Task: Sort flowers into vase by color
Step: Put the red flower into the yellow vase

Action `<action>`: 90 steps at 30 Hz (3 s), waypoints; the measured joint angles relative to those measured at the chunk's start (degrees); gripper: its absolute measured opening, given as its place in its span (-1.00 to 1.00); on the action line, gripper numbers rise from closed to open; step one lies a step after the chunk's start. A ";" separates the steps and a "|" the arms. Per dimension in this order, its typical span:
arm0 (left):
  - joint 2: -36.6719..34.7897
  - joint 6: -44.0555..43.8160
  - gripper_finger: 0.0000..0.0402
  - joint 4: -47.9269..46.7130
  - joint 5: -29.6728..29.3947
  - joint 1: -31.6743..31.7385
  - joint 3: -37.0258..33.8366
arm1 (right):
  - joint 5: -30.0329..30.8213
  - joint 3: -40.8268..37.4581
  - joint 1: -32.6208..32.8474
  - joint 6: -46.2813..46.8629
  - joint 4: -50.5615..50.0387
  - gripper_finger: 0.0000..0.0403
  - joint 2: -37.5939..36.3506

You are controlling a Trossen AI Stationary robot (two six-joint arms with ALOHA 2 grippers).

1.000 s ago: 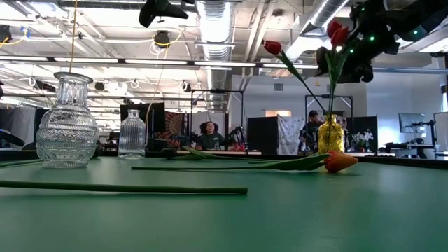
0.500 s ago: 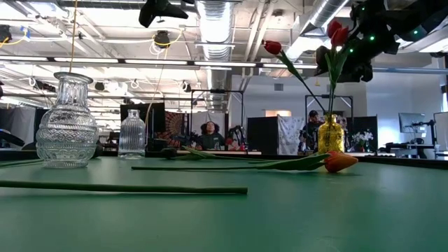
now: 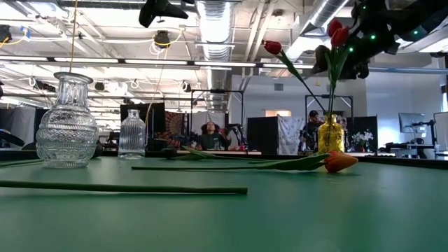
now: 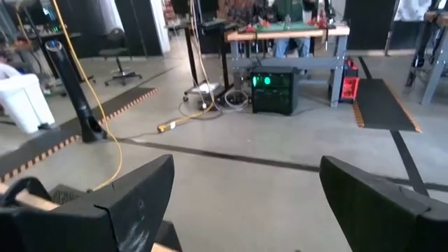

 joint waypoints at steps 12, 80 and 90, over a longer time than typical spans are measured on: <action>0.00 -0.24 -0.10 0.00 -0.03 0.00 0.00 | 0.28 6.78 0.48 0.04 2.06 0.91 0.02; 0.00 0.84 -0.10 -0.05 -1.08 0.00 0.00 | 0.28 8.24 1.90 -2.43 3.45 0.58 0.00; 0.00 0.83 -0.10 -0.06 -1.08 0.02 0.02 | 0.28 8.24 1.90 -2.43 0.96 0.94 0.02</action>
